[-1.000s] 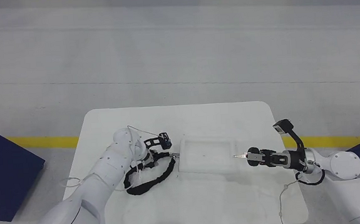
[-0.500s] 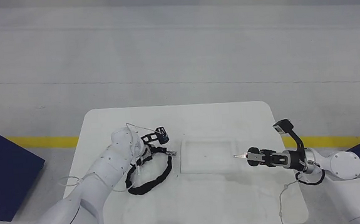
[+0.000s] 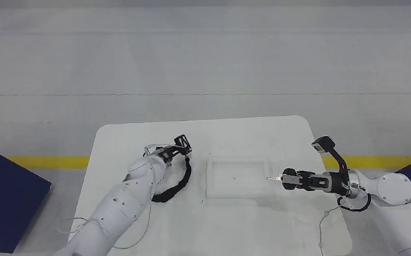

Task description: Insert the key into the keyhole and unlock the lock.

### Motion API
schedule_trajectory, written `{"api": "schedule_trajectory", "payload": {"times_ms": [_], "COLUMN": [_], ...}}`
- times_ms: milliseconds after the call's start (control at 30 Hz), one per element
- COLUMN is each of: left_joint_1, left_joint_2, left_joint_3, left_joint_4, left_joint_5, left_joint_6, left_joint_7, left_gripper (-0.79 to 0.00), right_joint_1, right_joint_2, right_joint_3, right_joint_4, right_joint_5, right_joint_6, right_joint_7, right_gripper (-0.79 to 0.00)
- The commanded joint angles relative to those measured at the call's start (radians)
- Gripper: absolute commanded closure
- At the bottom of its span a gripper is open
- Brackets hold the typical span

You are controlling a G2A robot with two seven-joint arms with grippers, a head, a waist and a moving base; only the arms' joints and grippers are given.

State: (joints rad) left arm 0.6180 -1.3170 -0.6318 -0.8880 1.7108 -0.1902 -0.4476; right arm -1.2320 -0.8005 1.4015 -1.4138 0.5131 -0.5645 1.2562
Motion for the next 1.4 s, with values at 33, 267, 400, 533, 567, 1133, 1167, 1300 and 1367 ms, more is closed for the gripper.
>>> {"api": "schedule_trajectory", "payload": {"times_ms": [33,267,400,533,567,1133,1167,1300,1367], "left_joint_1": [0.131,0.435,0.549,0.622,0.637,0.838,0.838,0.838,0.838], "left_joint_2": [0.07,0.182,0.21,0.224,0.227,0.272,0.272,0.272,0.272], "left_joint_3": [-0.099,-0.318,-0.39,-0.424,-0.43,-0.48,-0.48,-0.48,-0.48], "left_joint_4": [-0.271,-0.738,-0.869,-0.949,-0.963,-1.132,-1.132,-1.132,-1.132], "left_joint_5": [0.105,0.374,0.498,0.603,0.63,0.932,0.932,0.932,0.932], "left_joint_6": [0.038,0.037,0.044,0.063,0.066,0.046,0.046,0.046,0.046], "left_joint_7": [-0.08,-0.093,-0.033,0.042,0.067,0.488,0.488,0.488,0.488], "left_gripper": [0.0,0.0,0.0,0.0,0.0,0.0,0.0,0.0,0.0], "right_joint_1": [0.0,0.0,0.0,0.0,0.0,0.0,0.0,0.0,0.0], "right_joint_2": [0.0,0.0,0.0,0.0,0.0,0.0,0.0,0.0,0.0], "right_joint_3": [0.0,0.0,0.0,0.0,0.0,0.0,0.0,0.0,0.0], "right_joint_4": [0.0,0.0,0.0,0.0,0.0,0.0,0.0,0.0,0.0], "right_joint_5": [0.0,0.0,0.0,0.0,0.0,0.0,0.0,0.0,0.0], "right_joint_6": [0.0,0.0,0.0,0.0,0.0,0.0,0.0,0.0,0.0], "right_joint_7": [0.0,0.0,0.0,0.0,0.0,0.0,0.0,0.0,0.0], "right_gripper": [0.0,0.0,0.0,0.0,0.0,0.0,0.0,0.0,0.0]}}
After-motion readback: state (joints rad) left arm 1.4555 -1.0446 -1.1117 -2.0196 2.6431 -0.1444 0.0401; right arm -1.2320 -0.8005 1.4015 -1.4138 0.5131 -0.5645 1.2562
